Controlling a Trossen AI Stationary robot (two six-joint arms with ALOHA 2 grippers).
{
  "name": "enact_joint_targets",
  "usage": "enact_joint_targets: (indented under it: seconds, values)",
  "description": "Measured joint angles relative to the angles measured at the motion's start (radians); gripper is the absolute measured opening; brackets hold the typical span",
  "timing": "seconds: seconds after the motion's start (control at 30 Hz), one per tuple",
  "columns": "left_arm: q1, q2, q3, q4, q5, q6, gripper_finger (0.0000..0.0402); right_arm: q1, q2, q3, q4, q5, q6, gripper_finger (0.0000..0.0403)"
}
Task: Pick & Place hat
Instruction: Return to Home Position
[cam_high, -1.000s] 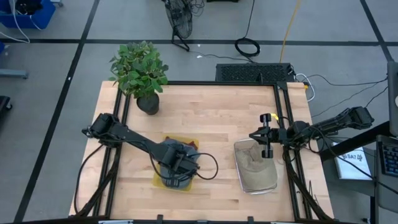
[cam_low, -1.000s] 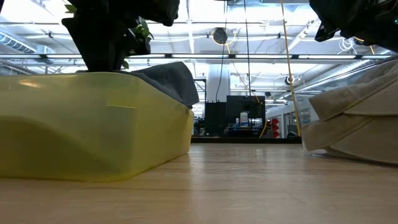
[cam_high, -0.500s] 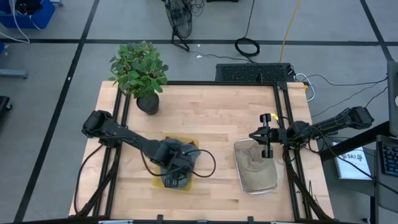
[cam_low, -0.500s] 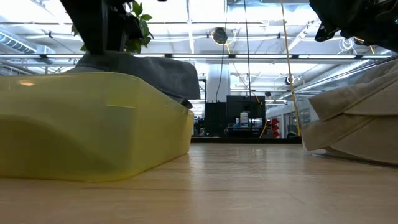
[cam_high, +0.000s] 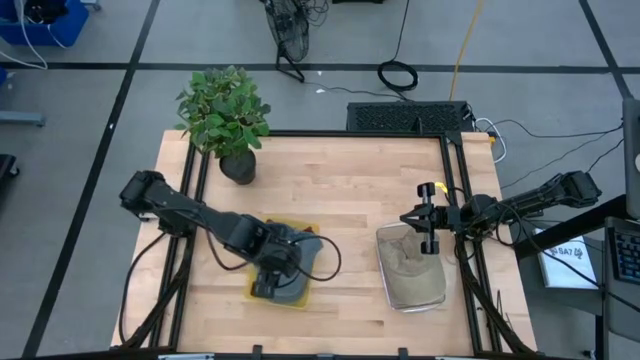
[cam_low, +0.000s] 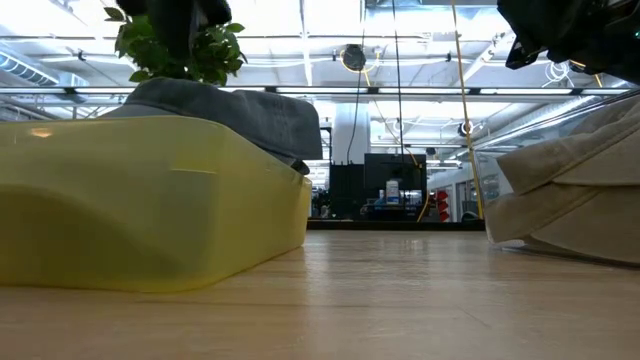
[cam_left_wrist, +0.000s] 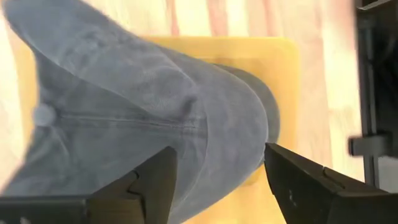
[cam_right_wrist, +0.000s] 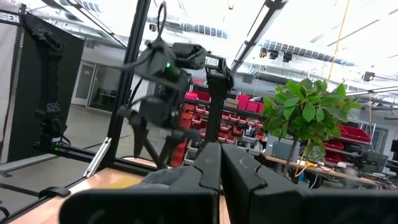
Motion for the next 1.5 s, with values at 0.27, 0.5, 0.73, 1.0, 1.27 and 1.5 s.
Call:
enact_joint_targets:
  seconds: [0.27,0.5,0.73,1.0,1.27,1.5]
  values:
    - [0.002,-0.168,0.0,0.017,-0.087,0.132,0.0178,0.0,0.0,0.0,0.0,0.0,-0.002,0.0]
    - [0.032,-0.293,0.001,-0.137,-0.275,0.175,0.0064,0.0,0.0,0.0,-0.017,0.0,-0.001,0.0]
    - [0.089,-0.432,-0.081,-0.053,-0.28,0.292,0.0005,0.0,0.0,0.0,-0.035,0.003,-0.031,0.0]
    - [0.158,-0.736,-0.4,0.428,-0.165,0.446,0.0003,0.0,0.0,0.0,-0.036,0.006,-0.005,0.0]
    - [0.16,-1.051,-0.817,0.816,-0.127,0.555,0.0002,0.0,-0.015,0.0,-0.065,0.104,0.011,0.0]
    - [0.22,-1.286,-1.1,1.007,-0.135,0.548,0.0003,-0.002,-0.089,0.0,-0.084,0.104,0.018,0.0]
